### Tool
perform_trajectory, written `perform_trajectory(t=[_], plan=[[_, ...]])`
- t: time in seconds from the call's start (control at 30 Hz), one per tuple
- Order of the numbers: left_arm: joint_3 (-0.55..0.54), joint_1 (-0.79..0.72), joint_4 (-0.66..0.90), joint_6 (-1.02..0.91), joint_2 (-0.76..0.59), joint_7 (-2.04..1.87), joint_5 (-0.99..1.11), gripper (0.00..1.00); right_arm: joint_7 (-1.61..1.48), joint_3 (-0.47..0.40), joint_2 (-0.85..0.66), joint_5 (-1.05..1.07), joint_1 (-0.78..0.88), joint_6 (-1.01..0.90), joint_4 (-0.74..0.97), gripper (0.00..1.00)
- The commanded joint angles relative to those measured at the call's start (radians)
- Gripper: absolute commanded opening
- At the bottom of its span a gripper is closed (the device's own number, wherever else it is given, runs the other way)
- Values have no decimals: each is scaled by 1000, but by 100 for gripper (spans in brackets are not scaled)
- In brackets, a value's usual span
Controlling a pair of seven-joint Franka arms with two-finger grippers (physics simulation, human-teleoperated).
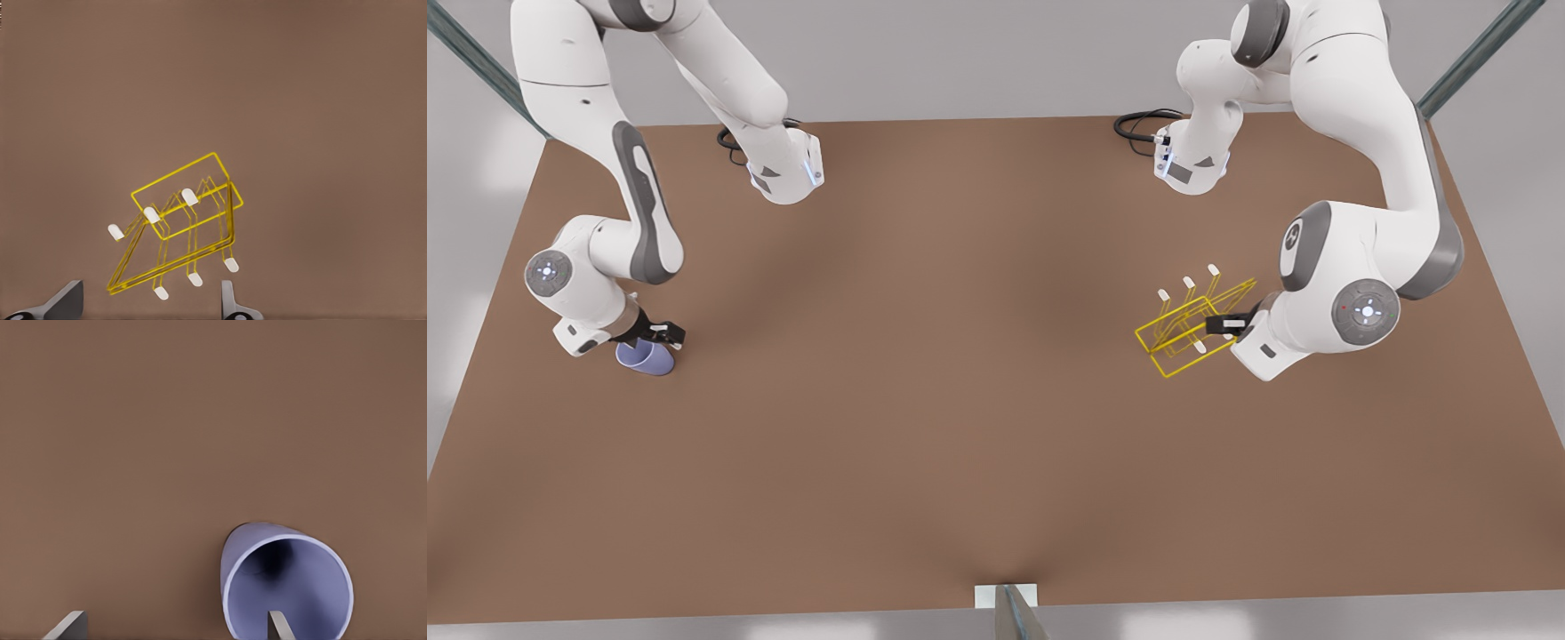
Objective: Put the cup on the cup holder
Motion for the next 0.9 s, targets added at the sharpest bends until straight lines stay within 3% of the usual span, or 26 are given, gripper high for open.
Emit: perform_trajectory(t=[0.0, 0.07, 0.23, 0.87], plan=[[0, -2, 0, 0, 0, -14, 2, 100, -100, 61, 6, -31, -73, 9, 1, 100], [0, -6, 0, 0, 1, -16, 3, 100, -100, 119, 20, -52, -137, 11, 1, 100], [0, 0, 2, 3, 1, -14, -1, 100, -101, 147, 49, -60, -157, 40, 8, 100], [0, -3, 3, 0, 3, -16, 2, 100, -104, 147, 132, -111, -202, 76, -1, 100]])
